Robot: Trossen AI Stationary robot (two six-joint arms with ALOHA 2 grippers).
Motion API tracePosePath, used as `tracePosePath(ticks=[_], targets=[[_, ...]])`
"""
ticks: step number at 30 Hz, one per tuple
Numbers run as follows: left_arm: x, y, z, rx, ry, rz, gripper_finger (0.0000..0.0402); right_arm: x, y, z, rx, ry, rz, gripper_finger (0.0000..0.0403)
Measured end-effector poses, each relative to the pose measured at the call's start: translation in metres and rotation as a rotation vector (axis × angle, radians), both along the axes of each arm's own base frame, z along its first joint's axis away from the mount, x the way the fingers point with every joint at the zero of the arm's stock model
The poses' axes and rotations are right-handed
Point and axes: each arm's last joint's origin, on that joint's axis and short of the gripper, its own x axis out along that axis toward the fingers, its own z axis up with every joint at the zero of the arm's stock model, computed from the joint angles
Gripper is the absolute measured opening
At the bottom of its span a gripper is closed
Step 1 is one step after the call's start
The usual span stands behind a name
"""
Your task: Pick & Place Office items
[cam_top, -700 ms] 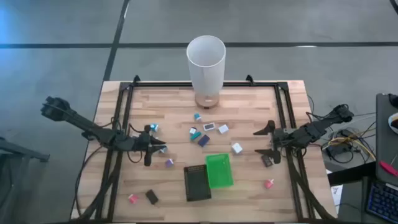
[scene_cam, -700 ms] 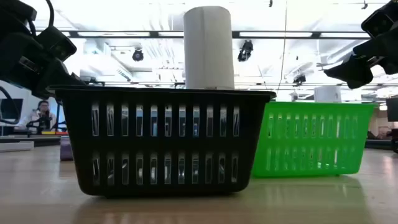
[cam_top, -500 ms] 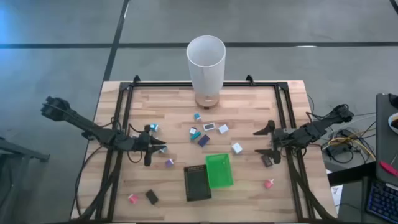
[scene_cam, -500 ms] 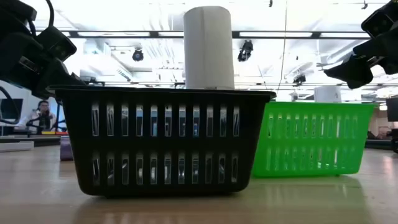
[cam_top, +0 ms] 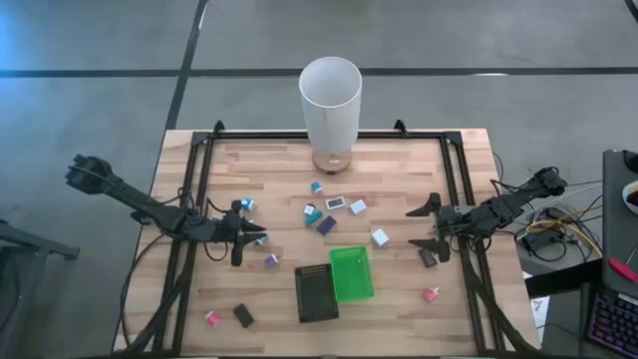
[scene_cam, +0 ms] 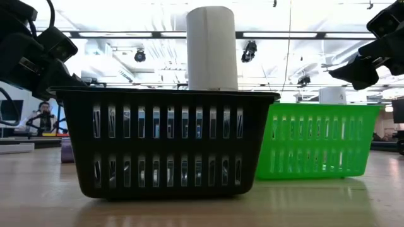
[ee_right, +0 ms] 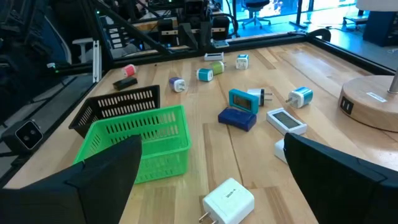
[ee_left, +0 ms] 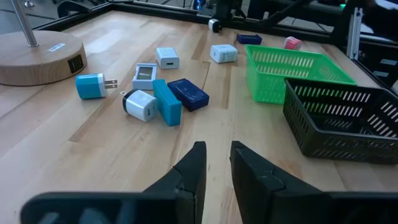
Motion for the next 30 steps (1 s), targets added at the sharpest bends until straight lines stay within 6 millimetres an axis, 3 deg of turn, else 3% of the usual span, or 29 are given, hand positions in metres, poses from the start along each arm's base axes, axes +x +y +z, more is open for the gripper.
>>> tracePosePath(ticks=[21,30], targets=[[0.0000,0.0000,0.0000,0.000,0.000,-0.001,0.0078,0.0000,0.0000,0.0000,-0.001,0.000,0.000,0.0384],[0.0009,-0.0004,0.0029,0.037,-0.025,-0.017,0.0078,0.0000,-0.0001,0.0001,-0.170,-0.003,0.032,0.0384]])
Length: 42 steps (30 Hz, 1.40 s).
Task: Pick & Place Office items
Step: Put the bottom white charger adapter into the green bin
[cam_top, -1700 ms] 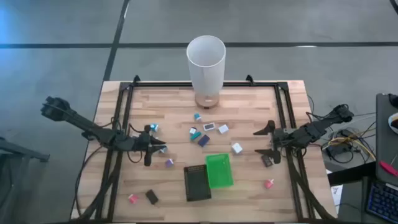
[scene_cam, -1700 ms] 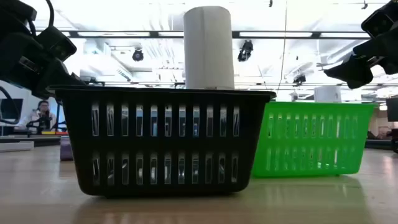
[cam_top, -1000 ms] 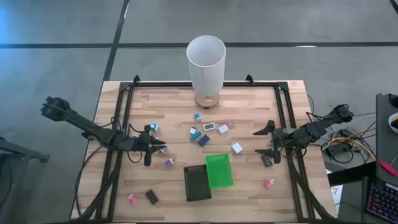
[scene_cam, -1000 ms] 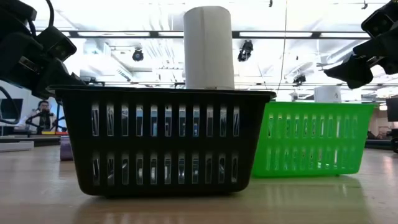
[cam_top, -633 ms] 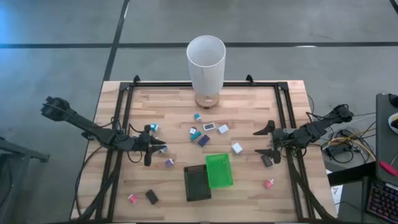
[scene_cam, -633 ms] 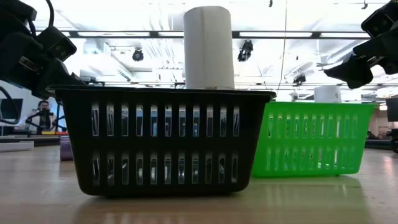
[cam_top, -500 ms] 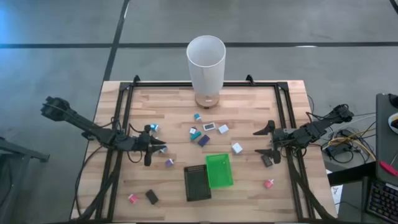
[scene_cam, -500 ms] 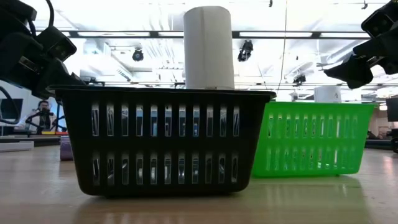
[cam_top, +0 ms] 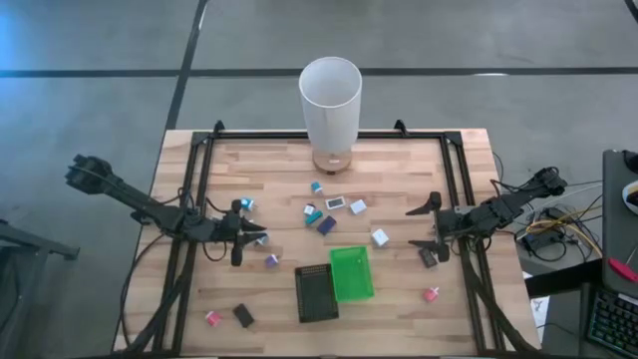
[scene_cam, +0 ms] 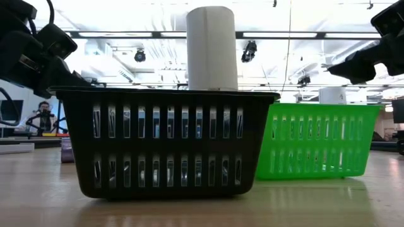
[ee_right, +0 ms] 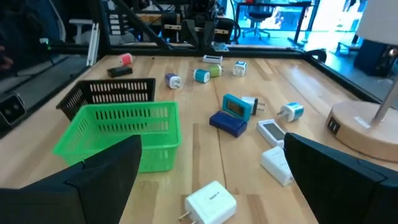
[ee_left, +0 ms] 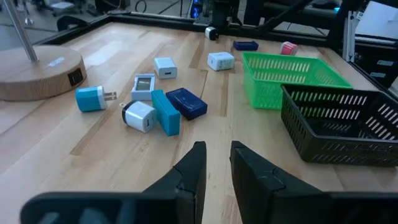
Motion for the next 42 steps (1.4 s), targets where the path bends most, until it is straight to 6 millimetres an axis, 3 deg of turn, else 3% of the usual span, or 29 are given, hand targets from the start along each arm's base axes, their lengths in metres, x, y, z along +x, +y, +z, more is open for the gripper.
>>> tracePosePath(ticks=[7,17,25,30,42], targets=[[0.000,0.000,0.000,0.004,0.004,-0.001,0.0078,0.000,0.000,0.000,-0.110,-0.001,0.022,0.0384],[0.000,0.000,0.000,0.004,0.004,-0.001,0.0078,0.000,0.000,0.001,-0.102,-0.011,0.021,0.0384],[0.001,0.000,0.004,-0.056,-0.048,0.014,0.0078,0.001,0.001,0.007,0.266,-0.065,-0.036,0.0384],[0.003,-0.001,0.012,-0.169,-0.136,0.031,0.0078,0.001,0.001,0.010,0.371,-0.088,-0.046,0.0384],[0.004,0.000,0.022,-0.166,-0.238,0.086,0.0078,0.001,0.001,0.010,0.279,-0.091,-0.039,0.0384]])
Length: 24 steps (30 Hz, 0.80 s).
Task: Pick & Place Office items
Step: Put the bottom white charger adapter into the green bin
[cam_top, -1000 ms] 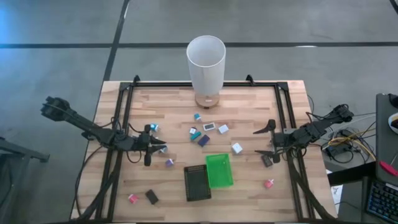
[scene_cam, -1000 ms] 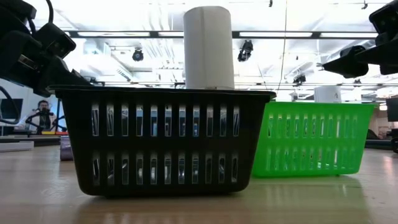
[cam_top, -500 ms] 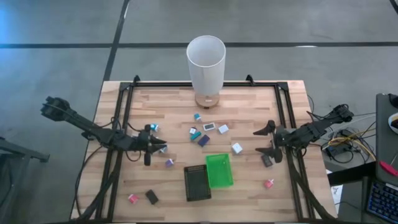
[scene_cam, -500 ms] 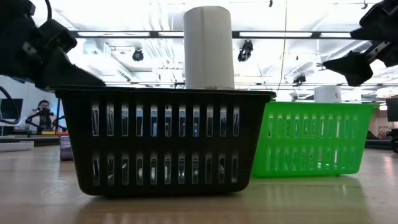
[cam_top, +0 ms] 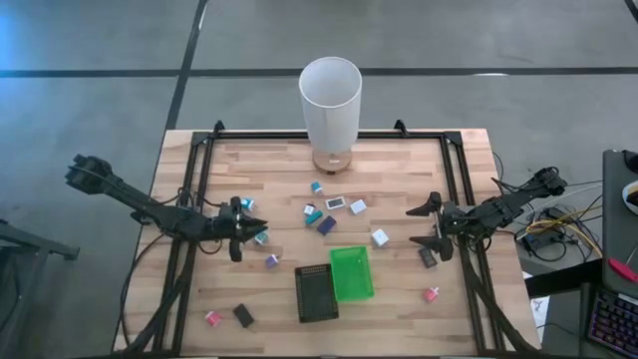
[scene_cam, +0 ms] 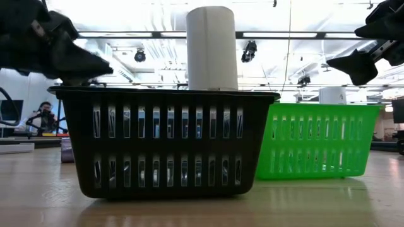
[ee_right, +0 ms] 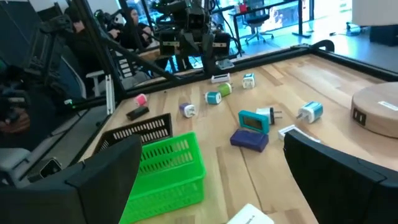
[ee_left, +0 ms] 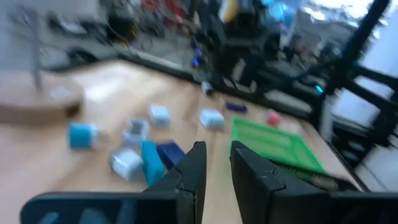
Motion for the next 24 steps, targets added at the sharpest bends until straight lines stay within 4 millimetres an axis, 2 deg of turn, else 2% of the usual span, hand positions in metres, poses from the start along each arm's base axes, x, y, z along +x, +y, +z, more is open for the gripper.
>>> tracePosePath(ticks=[4,8,14,21,24], targets=[[-0.001,0.005,0.009,0.070,-0.075,0.169,0.0078,0.000,0.000,0.000,0.000,0.000,0.000,0.0384],[-0.003,0.010,0.009,0.078,-0.064,0.362,0.0078,0.000,0.000,-0.001,0.001,0.002,-0.001,0.0384],[-0.003,0.010,0.006,0.019,-0.059,0.376,0.0066,0.000,0.000,0.000,0.002,-0.006,-0.004,0.0384],[-0.003,0.010,0.006,0.002,-0.065,0.377,0.0051,0.001,0.000,0.013,0.098,-0.178,-0.020,0.0384],[-0.003,0.010,0.006,-0.004,-0.067,0.377,0.0052,0.001,0.000,0.014,0.100,-0.191,-0.019,0.0384]])
